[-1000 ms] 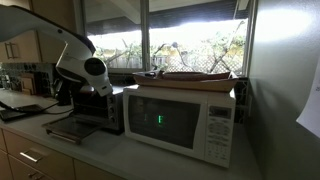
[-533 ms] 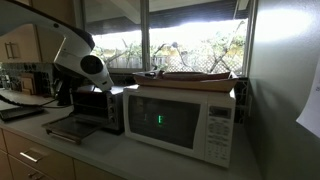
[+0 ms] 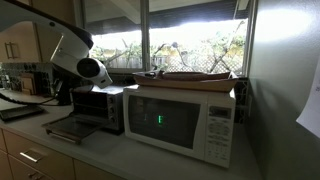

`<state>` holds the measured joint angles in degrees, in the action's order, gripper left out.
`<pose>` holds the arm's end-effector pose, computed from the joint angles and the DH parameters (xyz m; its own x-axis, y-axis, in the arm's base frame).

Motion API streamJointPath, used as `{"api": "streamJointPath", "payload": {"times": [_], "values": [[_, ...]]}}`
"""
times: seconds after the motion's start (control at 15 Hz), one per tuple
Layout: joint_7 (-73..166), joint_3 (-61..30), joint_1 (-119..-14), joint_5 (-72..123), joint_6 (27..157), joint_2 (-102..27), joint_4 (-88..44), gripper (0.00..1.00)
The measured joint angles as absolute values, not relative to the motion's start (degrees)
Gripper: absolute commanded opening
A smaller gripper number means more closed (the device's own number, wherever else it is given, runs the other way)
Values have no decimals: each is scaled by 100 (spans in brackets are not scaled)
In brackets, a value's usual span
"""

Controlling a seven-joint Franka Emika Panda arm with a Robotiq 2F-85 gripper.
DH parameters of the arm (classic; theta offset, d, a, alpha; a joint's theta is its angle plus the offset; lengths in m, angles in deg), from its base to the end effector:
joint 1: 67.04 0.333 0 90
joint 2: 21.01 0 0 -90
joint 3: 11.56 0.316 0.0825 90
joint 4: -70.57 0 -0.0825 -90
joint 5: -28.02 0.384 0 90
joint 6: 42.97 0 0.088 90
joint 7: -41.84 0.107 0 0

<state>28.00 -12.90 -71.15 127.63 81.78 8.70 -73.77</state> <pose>0.4237 -0.0038 0.5139 0.7280 -0.6529 -0.2089 -0.2254 0.0599 -0.9724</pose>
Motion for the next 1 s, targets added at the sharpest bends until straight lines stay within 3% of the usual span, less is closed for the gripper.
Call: {"api": "streamJointPath", "payload": {"times": [0.53, 0.67, 1.0], "values": [[1783, -1389, -7150, 11838, 5806, 1235, -8292, 3], [1626, -1381, -7183, 11575, 5566, 1235, -8459, 7], [1618, -1357, -7205, 11570, 5565, 1226, -8442, 3]]}}
